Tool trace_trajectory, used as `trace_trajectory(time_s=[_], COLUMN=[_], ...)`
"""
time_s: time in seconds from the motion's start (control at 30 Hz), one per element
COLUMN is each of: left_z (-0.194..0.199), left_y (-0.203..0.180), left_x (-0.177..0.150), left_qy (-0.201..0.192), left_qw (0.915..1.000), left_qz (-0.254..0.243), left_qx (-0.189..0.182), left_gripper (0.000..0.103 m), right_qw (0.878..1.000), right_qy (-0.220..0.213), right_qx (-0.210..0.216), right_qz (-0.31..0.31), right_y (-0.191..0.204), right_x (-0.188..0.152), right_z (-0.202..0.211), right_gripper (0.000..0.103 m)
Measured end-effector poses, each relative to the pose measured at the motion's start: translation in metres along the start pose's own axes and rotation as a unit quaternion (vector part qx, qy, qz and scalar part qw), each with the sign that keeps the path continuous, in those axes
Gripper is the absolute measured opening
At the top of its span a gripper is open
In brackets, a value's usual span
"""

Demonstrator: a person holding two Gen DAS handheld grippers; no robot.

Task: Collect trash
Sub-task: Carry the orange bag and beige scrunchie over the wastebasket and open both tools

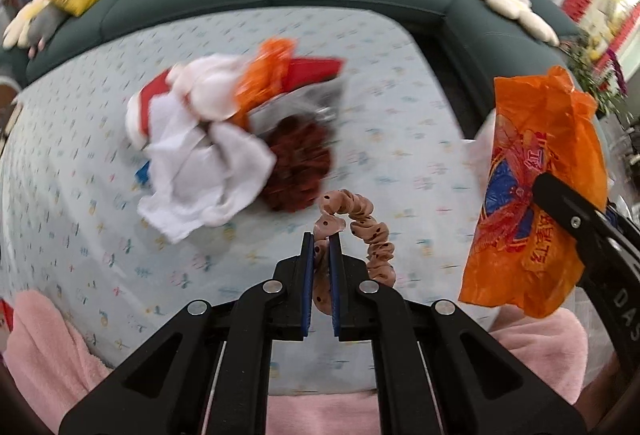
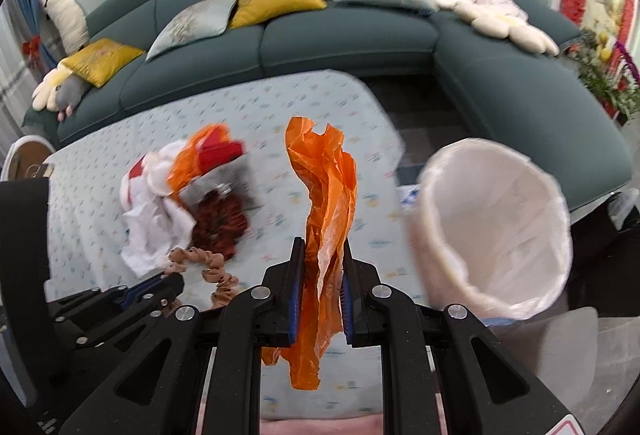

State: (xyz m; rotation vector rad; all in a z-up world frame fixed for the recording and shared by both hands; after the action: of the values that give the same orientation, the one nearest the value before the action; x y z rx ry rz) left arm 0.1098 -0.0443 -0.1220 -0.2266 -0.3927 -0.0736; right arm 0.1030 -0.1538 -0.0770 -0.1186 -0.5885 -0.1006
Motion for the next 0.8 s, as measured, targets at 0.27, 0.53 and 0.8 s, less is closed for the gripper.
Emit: trace_trajectory(time_s=[0.27, 0.53, 0.8], left_z=[0.009, 0.006, -0.009], left_y=[-0.061, -0.137, -0.197], left_x=[0.004, 0.001, -0.001], left_qy=[-0.010, -0.011, -0.005], left_qw=[0.9984, 0.9926, 0.9866], left_qz=[-0.044, -0.099, -0.133], left_qx=[-0.035, -0.069, -0.094], left_gripper=[0.007, 0.007, 0.008], right_qw=[0.998, 0.994, 0.989], right_qy=[-0.019, -0.020, -0.009], right_qx=[-0.034, -0.066, -0.080], right_qz=[-0.047, -0.089, -0.121], right_y=[-0.066, -0.133, -0.189], right_x=[-0.011, -0.028, -0.036], right_z=[0.016, 0.016, 0.002], right_gripper=[0.015, 0.015, 0.015])
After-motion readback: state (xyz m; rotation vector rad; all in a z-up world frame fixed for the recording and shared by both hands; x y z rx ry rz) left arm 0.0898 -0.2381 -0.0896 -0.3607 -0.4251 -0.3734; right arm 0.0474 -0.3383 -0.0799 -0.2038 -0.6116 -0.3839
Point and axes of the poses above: each gripper's, at about its wrist camera, not at the fingertips, and z roughly against the way its jaws point, y to its left, x to its top, the point moved 7 cm from there along -z, roughly the way its jaws point, and after that the axes turned 15 degrees about z, right-handed, at the moved point
